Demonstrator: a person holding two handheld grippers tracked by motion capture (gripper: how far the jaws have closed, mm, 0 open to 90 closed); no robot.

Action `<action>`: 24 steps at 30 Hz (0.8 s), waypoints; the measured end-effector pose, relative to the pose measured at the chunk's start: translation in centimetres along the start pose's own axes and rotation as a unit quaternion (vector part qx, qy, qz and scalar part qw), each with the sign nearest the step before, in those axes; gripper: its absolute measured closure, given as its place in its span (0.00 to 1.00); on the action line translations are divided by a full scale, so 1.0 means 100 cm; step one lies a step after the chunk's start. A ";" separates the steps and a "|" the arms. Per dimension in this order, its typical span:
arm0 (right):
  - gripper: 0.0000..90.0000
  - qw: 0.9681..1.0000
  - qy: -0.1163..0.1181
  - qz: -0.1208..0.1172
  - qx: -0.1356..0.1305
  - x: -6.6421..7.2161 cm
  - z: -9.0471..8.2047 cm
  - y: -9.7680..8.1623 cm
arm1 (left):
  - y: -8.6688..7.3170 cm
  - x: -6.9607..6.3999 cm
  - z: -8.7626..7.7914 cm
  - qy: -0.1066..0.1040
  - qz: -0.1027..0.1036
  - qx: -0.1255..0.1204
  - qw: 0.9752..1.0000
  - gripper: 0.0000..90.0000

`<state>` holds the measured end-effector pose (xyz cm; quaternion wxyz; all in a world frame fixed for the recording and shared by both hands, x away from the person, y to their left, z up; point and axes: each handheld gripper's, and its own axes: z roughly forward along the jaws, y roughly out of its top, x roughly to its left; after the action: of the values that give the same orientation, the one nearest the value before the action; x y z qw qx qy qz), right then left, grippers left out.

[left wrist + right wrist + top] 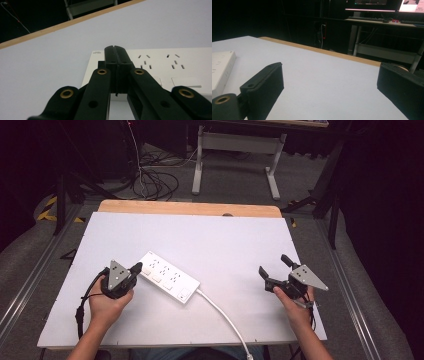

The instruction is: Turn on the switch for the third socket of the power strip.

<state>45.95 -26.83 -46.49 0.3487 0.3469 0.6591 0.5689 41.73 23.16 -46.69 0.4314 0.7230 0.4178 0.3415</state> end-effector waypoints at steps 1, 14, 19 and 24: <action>0.08 1.000 0.000 0.000 0.000 0.000 0.000 0.000 | 0.000 0.000 0.000 0.000 0.000 0.000 1.000 1.00; 0.08 1.000 -0.001 0.000 -0.002 0.001 -0.001 0.000 | 0.003 -0.003 0.007 -0.007 -0.001 0.033 0.999 1.00; 0.08 1.000 0.001 -0.001 -0.001 0.001 0.001 0.000 | 0.004 -0.004 0.015 -0.005 0.001 0.055 0.998 1.00; 0.08 1.000 0.001 -0.002 -0.001 0.001 0.001 0.000 | 0.004 -0.005 0.018 -0.010 0.004 0.063 0.998 1.00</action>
<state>46.01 -26.74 -46.48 0.3494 0.3449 0.6594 0.5693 43.23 21.99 -47.10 0.3876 0.7537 0.4313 0.3092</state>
